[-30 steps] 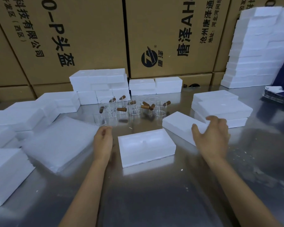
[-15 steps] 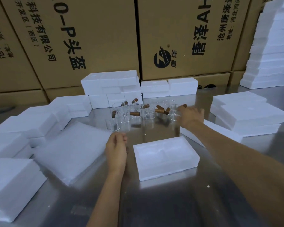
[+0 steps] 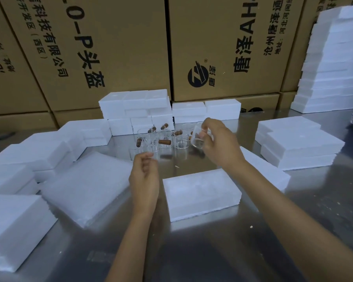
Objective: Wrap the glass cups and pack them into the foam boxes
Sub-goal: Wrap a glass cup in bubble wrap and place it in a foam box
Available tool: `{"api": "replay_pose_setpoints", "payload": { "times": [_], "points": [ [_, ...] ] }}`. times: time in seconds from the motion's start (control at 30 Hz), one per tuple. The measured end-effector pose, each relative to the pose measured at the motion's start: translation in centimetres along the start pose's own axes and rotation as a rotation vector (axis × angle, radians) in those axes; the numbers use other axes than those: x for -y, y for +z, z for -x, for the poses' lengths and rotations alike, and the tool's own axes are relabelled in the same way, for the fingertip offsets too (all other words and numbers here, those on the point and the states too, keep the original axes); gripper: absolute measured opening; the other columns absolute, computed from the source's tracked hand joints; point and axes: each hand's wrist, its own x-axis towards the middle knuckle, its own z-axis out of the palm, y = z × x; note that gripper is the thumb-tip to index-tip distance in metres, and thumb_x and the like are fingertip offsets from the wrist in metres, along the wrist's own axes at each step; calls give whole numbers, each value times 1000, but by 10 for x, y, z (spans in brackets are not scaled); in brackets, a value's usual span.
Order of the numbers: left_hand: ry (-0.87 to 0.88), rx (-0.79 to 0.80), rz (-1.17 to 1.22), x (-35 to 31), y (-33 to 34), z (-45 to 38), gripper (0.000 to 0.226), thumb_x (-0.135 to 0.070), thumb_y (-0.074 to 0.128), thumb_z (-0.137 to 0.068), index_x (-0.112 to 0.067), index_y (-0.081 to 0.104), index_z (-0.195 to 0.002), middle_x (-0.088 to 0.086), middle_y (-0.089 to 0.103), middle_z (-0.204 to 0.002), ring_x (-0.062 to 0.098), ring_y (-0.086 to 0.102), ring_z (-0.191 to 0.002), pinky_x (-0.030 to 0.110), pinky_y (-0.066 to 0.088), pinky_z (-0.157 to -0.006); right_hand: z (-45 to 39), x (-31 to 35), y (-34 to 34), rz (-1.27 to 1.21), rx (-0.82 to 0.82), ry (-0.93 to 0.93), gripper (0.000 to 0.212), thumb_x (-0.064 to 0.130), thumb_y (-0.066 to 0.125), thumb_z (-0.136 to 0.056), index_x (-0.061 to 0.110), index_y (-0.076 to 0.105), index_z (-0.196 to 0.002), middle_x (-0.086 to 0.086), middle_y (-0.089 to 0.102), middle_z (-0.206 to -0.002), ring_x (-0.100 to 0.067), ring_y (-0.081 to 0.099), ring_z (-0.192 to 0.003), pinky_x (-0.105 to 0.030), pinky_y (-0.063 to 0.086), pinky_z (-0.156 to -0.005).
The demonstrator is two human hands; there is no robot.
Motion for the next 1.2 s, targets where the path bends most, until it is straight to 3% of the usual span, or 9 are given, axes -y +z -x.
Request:
{"api": "replay_pose_setpoints", "payload": {
  "times": [0.13,0.2,0.3,0.43,0.53,0.63,0.83,0.93,1.2],
  "points": [
    [172,266,-81,-8,9,12,73,-21,79,-80,-49,40,-134,-27,54,-122,-6,57,-107,7,49,-82,41,35,-11,-78,64,-197,12,5,47,-87,16,47,-86,4,54,-92,-23,50,-81,-34,39,-67],
    [237,358,-92,-8,16,19,86,-26,83,-77,-47,35,-144,-30,52,-128,-9,55,-113,10,49,-88,58,44,-10,-38,144,-279,15,6,45,-84,17,51,-92,3,59,-104,-24,54,-94,-36,42,-76],
    [262,318,-79,-8,19,21,69,-33,73,-76,-44,47,-139,-25,57,-127,-7,58,-111,12,50,-87,67,42,-1,-60,211,-274,24,8,51,-93,13,61,-115,-1,55,-138,-24,50,-126,-43,43,-101],
    [143,243,29,-9,18,18,69,-28,83,-77,-54,45,-127,-22,65,-114,-1,65,-101,14,52,-84,73,34,11,-269,83,-102,30,33,58,-98,24,58,-126,9,39,-154,-8,34,-142,-25,34,-112],
    [-42,218,267,-15,15,14,70,-33,91,-63,-41,55,-123,-11,72,-111,11,69,-102,23,56,-85,81,29,17,-388,-64,2,37,41,53,-96,29,51,-131,14,49,-140,-6,46,-130,-31,46,-105],
    [-169,268,418,-21,10,14,73,-38,90,-58,-30,60,-125,-4,74,-116,18,71,-109,29,55,-88,87,25,17,-421,-5,79,48,44,51,-89,39,44,-136,18,50,-139,-4,48,-128,-35,46,-107],
    [-244,399,474,-25,9,18,62,-22,86,-72,-22,61,-128,4,75,-115,20,71,-110,26,56,-88,97,31,26,-460,31,63,62,54,66,-82,47,33,-134,24,49,-135,4,50,-120,-3,38,-92],
    [-244,429,452,-24,9,19,59,-16,83,-73,-21,62,-128,5,74,-116,22,69,-113,42,48,-106,98,28,29,-449,-28,61,64,48,72,-81,41,34,-133,20,54,-130,-1,56,-115,-7,44,-91],
    [-264,430,412,-21,11,19,62,-17,82,-74,-24,61,-132,4,72,-122,20,67,-117,38,51,-103,95,23,34,-470,-50,108,64,44,77,-80,44,34,-127,20,56,-125,-1,57,-114,-15,49,-94]
  ]
}}
